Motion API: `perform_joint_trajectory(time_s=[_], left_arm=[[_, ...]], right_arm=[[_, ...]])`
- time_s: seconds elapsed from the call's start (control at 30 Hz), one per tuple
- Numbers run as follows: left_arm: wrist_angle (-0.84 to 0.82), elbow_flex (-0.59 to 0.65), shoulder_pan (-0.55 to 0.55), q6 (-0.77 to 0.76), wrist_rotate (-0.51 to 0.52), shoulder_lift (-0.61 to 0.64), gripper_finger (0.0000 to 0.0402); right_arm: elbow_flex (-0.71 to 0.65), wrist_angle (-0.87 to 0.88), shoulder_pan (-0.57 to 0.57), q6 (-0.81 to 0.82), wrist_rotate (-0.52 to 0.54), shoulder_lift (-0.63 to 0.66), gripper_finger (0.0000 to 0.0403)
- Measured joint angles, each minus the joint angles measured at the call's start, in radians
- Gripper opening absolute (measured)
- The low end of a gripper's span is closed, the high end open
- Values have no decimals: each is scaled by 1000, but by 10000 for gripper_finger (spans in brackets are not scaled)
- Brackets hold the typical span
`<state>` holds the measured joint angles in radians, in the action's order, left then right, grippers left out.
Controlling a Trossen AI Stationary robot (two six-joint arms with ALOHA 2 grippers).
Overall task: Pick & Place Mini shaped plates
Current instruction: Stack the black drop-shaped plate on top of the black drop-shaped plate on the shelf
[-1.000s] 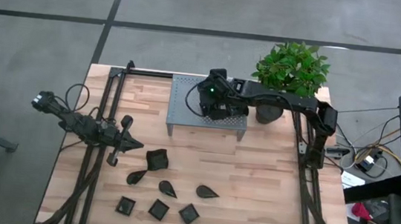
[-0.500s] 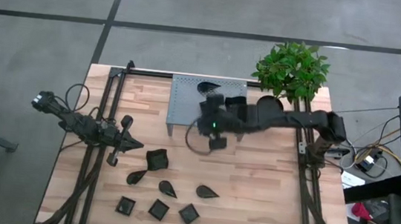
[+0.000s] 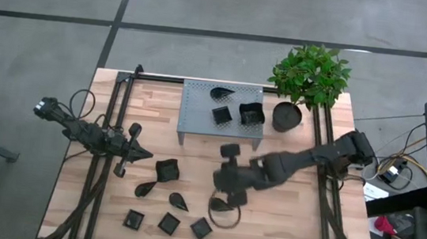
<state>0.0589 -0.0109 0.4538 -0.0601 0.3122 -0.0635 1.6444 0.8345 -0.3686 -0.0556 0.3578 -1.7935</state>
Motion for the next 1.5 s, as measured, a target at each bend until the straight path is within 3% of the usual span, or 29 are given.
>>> perform_joint_trajectory(time_s=[0.47,1.17,1.5], left_arm=[[0,0,0,0,0,0,0],[1,0,0,0,0,-18,0],[0,0,0,0,0,-19,0]], right_arm=[[-165,-242,-145,110,1,-27,52],[-499,-608,-152,335,-80,-74,55],[-590,-723,-171,337,-96,-74,75]])
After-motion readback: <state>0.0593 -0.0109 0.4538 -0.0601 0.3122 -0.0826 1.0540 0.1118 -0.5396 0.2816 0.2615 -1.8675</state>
